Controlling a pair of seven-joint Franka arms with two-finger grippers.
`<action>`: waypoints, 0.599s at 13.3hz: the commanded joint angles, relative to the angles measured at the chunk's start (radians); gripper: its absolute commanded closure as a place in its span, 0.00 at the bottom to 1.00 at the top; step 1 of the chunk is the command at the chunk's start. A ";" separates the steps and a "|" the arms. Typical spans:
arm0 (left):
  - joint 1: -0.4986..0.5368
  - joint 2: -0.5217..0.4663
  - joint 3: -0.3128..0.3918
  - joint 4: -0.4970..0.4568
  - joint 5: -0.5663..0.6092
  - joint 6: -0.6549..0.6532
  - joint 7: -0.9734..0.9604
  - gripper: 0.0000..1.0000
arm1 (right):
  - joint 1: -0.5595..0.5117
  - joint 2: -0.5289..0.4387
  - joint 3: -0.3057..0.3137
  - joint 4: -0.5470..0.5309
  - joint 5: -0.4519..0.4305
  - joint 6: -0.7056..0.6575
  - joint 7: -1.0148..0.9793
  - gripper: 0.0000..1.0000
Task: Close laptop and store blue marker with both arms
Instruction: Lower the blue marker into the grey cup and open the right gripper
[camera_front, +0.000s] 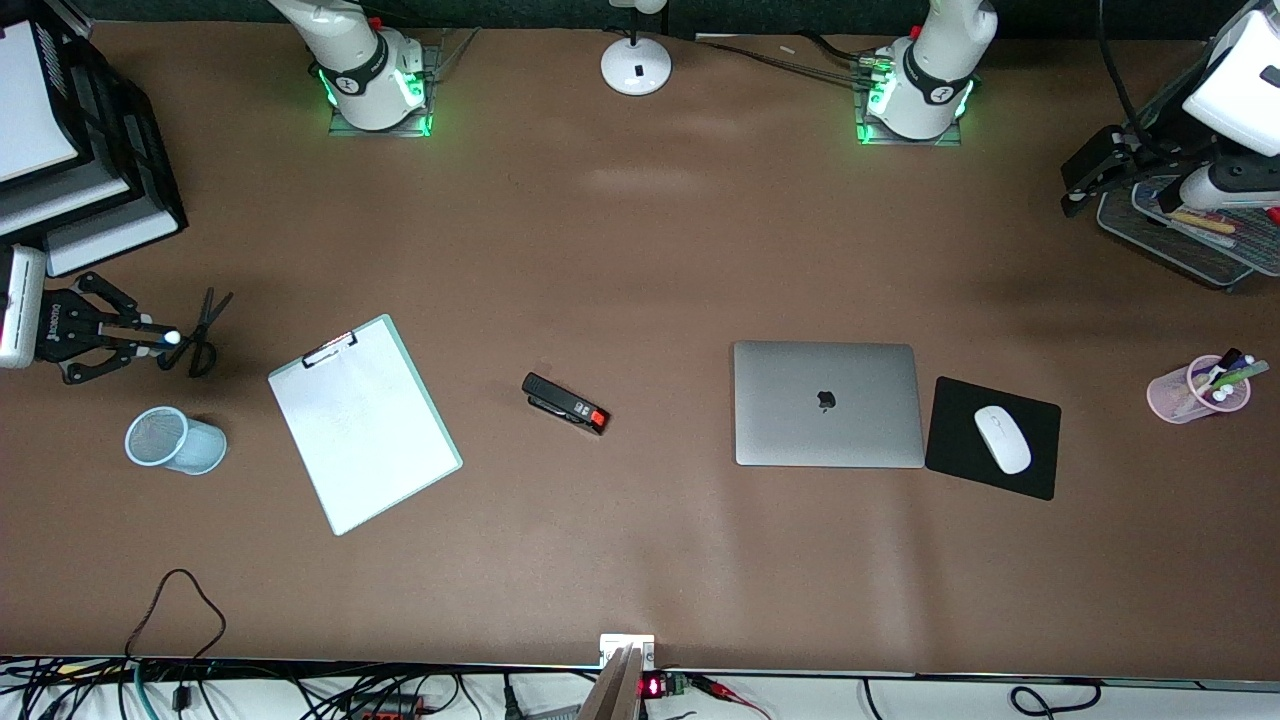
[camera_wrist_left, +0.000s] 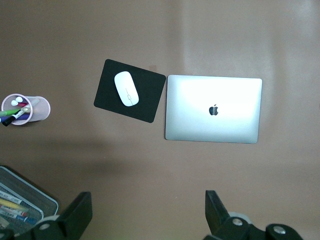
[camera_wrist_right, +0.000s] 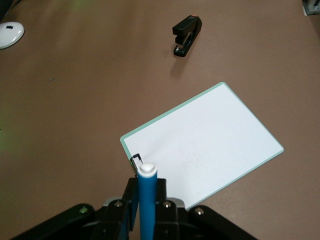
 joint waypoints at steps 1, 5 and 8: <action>-0.002 -0.016 0.007 -0.017 -0.013 0.006 0.024 0.00 | -0.033 0.047 0.007 0.036 -0.001 -0.029 -0.097 0.91; -0.003 -0.014 0.007 -0.015 -0.013 0.018 0.024 0.00 | -0.061 0.139 0.008 0.156 0.002 -0.027 -0.134 0.91; -0.008 -0.016 0.004 -0.014 -0.013 0.018 0.025 0.00 | -0.094 0.195 0.012 0.201 0.031 -0.013 -0.135 0.91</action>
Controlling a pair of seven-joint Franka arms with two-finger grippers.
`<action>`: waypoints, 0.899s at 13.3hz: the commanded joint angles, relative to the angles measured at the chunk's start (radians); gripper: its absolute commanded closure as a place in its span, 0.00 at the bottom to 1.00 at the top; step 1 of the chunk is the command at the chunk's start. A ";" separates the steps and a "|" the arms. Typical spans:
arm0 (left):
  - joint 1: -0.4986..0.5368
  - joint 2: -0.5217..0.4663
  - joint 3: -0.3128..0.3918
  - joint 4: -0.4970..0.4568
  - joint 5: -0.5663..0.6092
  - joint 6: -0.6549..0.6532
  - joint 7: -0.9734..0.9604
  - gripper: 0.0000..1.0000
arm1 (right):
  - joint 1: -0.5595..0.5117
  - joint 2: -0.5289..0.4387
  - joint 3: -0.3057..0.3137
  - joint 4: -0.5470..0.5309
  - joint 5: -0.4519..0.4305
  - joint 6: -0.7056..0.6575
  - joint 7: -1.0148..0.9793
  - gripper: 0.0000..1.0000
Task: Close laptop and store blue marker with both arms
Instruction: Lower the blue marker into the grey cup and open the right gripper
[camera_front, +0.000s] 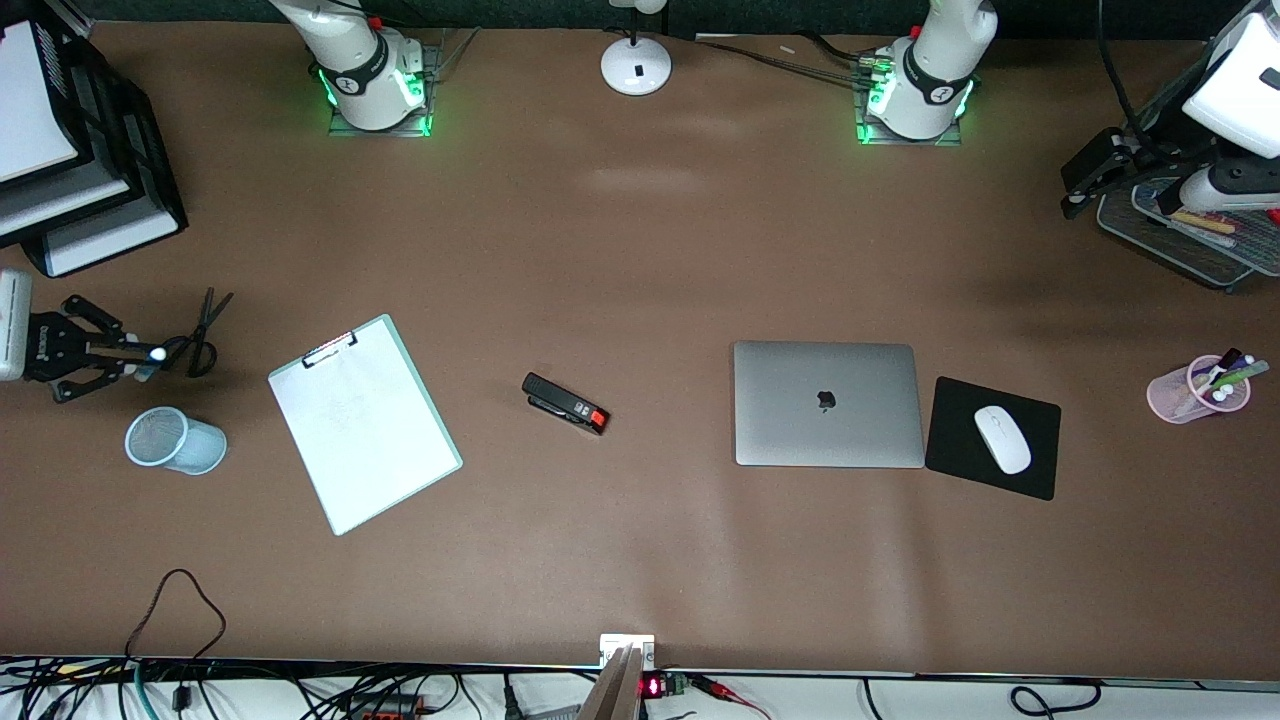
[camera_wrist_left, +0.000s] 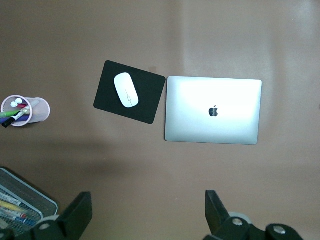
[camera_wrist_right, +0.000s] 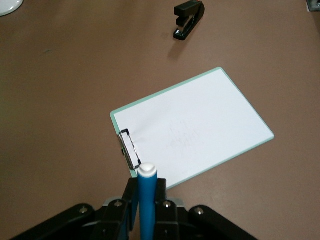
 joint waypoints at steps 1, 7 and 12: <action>-0.007 -0.016 0.005 -0.011 -0.013 0.009 0.023 0.00 | -0.040 0.063 0.010 0.069 0.057 -0.014 -0.019 0.91; -0.008 -0.013 0.005 -0.011 -0.012 0.017 0.023 0.00 | -0.080 0.085 0.010 0.083 0.163 0.002 -0.017 0.91; -0.008 -0.013 -0.001 -0.013 -0.013 0.017 0.023 0.00 | -0.083 0.154 0.013 0.132 0.188 0.012 -0.062 0.91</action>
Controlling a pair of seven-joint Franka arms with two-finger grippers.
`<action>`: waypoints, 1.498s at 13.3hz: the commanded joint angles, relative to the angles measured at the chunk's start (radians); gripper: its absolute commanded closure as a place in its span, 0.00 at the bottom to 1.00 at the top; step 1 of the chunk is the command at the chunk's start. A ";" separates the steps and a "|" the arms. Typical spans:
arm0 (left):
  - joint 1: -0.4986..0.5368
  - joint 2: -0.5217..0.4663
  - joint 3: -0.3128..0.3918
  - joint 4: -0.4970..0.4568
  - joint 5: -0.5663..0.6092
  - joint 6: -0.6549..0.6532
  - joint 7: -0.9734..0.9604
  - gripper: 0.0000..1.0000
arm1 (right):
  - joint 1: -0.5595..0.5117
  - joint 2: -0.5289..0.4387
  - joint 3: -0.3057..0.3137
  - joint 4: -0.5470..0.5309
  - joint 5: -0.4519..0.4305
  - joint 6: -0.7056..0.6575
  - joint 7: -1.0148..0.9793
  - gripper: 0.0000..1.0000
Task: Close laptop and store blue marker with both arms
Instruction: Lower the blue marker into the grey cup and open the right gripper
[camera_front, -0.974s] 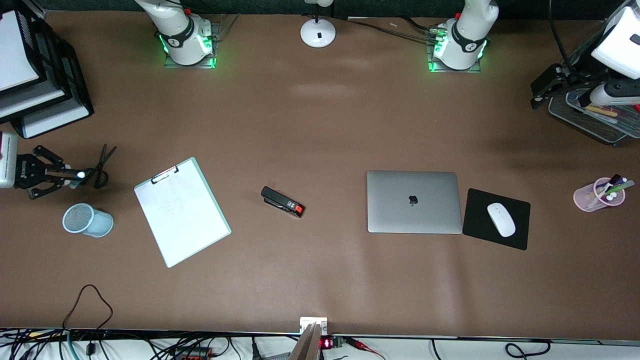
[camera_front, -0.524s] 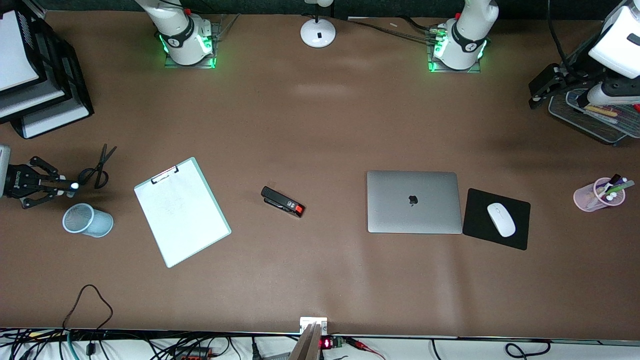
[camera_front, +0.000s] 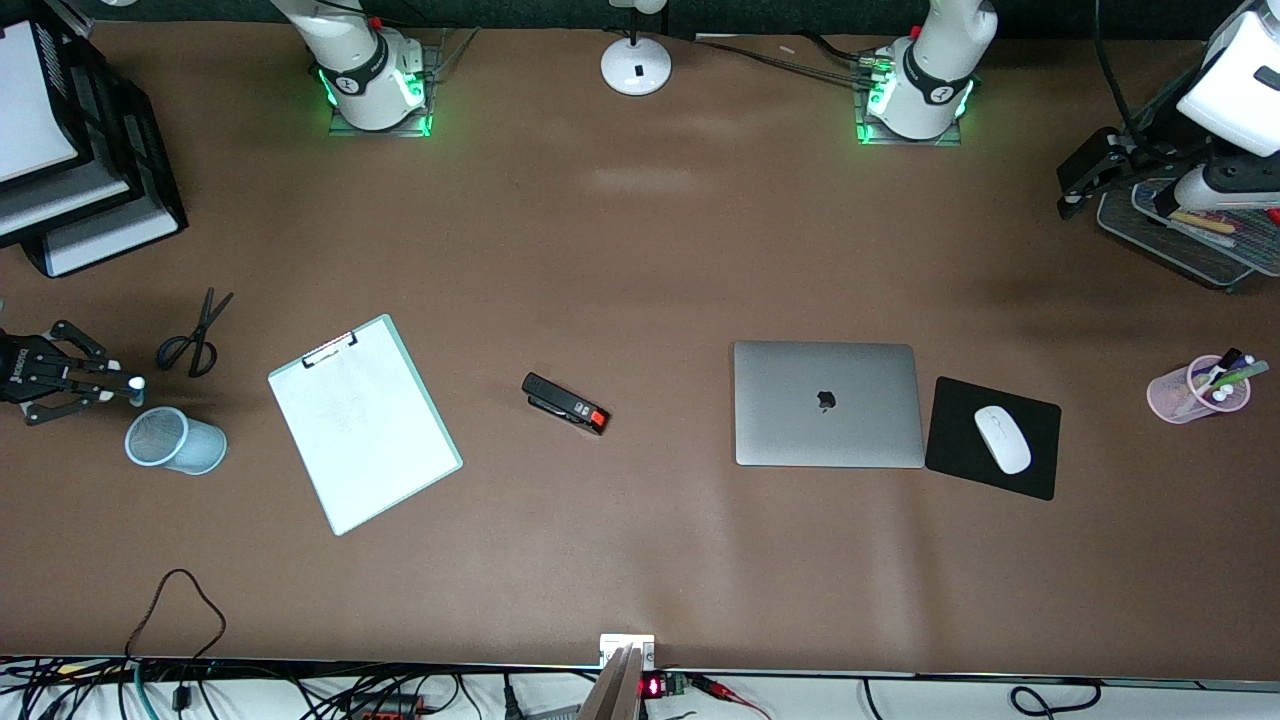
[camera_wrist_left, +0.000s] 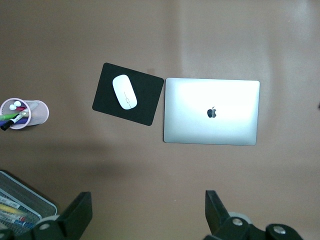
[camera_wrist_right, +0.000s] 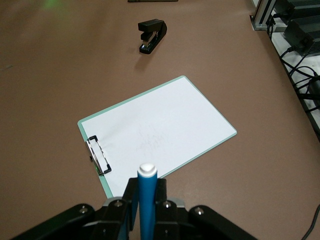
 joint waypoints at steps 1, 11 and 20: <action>-0.003 -0.013 -0.002 -0.014 -0.013 0.010 0.022 0.00 | -0.016 0.066 0.011 0.075 0.024 0.001 -0.055 0.91; -0.003 -0.011 -0.009 -0.017 -0.013 0.011 0.022 0.00 | -0.015 0.111 0.016 0.075 0.079 0.055 -0.151 0.91; -0.003 -0.007 -0.014 -0.019 -0.013 0.011 0.022 0.00 | -0.033 0.151 0.014 0.075 0.133 0.107 -0.199 0.91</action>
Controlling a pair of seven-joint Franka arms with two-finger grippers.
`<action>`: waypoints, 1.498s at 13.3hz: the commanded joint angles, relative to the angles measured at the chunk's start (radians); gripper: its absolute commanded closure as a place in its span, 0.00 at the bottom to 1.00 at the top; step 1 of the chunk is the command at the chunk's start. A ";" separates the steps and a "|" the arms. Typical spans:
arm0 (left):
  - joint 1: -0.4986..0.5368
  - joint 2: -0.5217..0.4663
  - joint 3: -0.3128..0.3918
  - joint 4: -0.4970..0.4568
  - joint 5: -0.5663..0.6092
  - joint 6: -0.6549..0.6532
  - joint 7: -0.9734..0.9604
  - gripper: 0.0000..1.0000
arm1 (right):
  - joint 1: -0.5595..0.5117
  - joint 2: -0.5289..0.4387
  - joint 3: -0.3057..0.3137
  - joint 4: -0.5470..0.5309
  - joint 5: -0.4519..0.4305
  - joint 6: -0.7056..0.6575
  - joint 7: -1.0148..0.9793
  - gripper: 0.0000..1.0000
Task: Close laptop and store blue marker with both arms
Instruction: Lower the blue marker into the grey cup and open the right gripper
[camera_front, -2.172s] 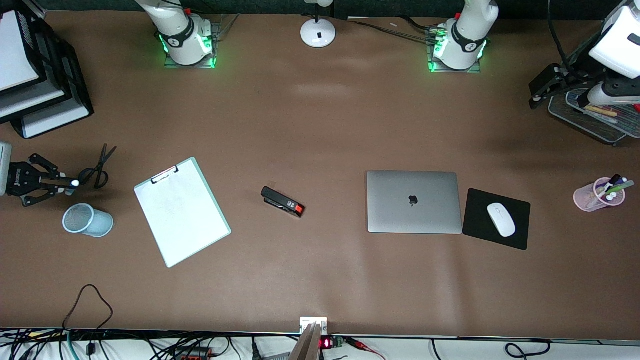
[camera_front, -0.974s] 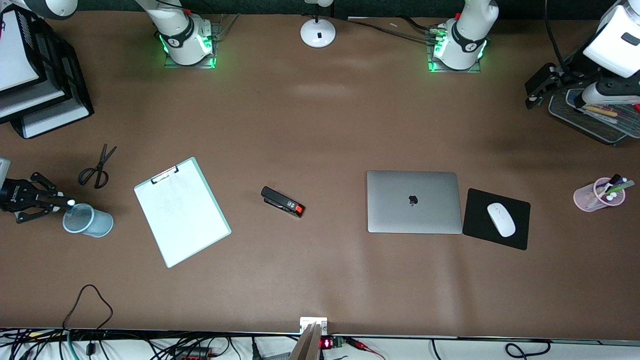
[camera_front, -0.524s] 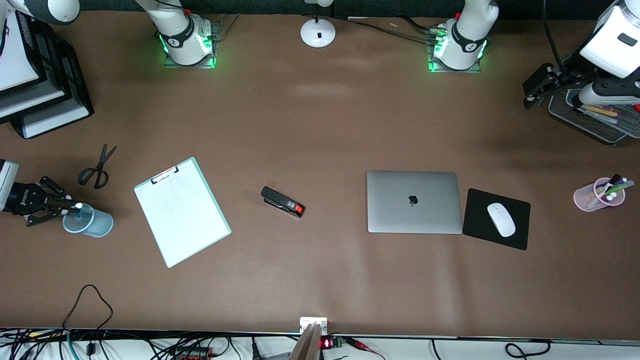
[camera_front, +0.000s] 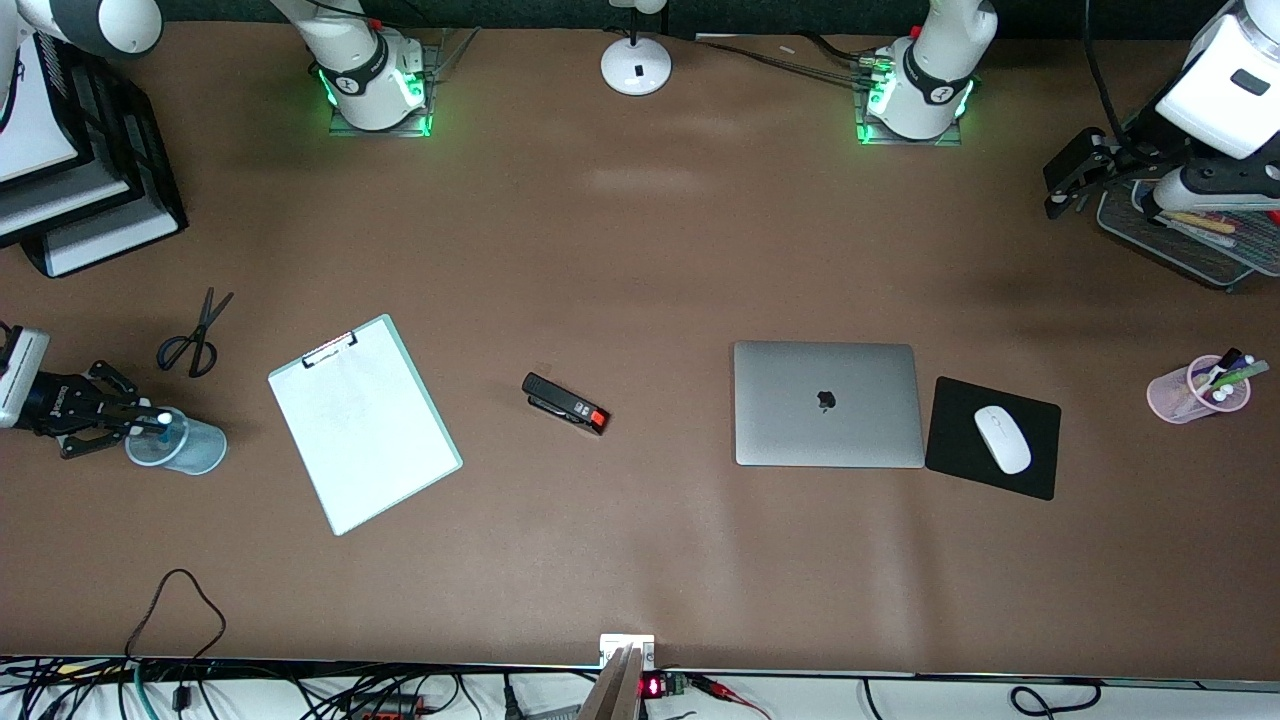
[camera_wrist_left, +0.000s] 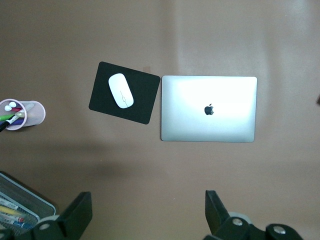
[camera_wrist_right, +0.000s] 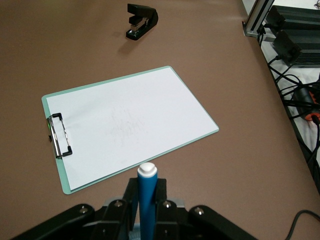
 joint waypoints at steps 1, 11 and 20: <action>0.004 -0.008 -0.003 -0.012 -0.013 0.011 0.022 0.00 | -0.033 0.029 0.012 0.027 0.038 0.017 -0.021 0.91; 0.005 -0.009 -0.003 -0.009 -0.012 0.008 0.022 0.00 | -0.061 0.081 0.012 0.026 0.039 0.039 -0.007 0.81; 0.009 -0.009 -0.001 -0.004 -0.010 0.004 0.022 0.00 | -0.053 -0.027 -0.019 0.030 -0.035 -0.058 0.289 0.00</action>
